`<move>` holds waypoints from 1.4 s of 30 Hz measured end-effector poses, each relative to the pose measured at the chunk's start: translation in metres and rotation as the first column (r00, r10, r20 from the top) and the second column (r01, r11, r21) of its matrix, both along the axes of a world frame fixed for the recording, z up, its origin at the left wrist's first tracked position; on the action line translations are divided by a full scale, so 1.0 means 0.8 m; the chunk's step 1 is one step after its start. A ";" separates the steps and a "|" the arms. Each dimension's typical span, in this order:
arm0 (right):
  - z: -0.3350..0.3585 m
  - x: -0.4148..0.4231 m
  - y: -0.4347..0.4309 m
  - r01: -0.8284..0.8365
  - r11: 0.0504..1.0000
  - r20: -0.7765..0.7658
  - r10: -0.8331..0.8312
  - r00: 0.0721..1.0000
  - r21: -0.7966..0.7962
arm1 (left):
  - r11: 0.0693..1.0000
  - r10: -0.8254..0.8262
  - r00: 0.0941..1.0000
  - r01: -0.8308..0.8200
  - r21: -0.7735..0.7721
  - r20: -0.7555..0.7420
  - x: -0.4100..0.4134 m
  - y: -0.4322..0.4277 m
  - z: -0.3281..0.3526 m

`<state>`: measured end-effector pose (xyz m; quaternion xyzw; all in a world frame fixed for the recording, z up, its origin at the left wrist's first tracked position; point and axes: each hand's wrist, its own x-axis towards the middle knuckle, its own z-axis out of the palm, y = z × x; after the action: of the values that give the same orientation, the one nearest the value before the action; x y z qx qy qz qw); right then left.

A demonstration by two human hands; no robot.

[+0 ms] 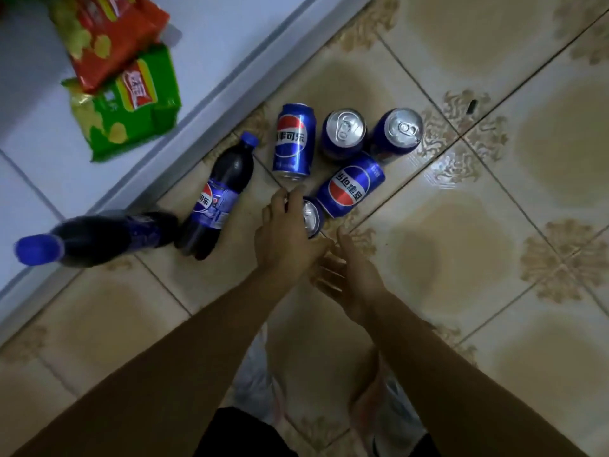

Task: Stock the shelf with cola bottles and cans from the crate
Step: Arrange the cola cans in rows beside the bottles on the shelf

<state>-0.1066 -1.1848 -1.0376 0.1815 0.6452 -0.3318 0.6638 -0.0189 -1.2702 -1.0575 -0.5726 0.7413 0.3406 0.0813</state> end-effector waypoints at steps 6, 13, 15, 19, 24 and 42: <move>0.017 0.018 -0.009 0.237 0.970 0.089 -0.240 0.967 0.051 | 0.976 0.216 0.961 -0.212 0.043 -0.175 0.021 -0.011 0.037; 0.174 0.041 -0.035 -0.423 0.849 -0.695 0.097 0.713 -0.315 | 0.921 0.348 0.909 -0.285 0.267 -0.230 0.061 -0.044 0.222; 0.229 0.025 -0.043 -0.761 0.565 -0.836 0.210 0.507 -0.319 | 0.881 0.386 0.894 -0.283 0.379 -0.230 0.065 -0.058 0.285; 0.349 0.002 -0.060 -0.967 0.175 -0.963 0.161 0.216 -0.188 | 0.849 0.349 0.887 -0.162 0.502 -0.304 0.059 -0.076 0.426; 0.540 -0.006 -0.064 -0.870 0.419 -0.940 0.095 0.327 -0.260 | 0.833 0.419 0.797 -0.147 0.534 -0.434 0.037 -0.076 0.617; 1.044 -0.008 -0.016 -0.017 0.411 0.095 0.250 0.964 -0.911 | 0.757 0.590 0.187 -0.467 0.458 -0.785 0.058 0.078 1.059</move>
<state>-0.1128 -1.1977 -0.2022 -0.2206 0.3020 -0.5498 0.7469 0.0276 -1.2075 -0.2105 -0.5074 0.3964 0.6396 -0.4199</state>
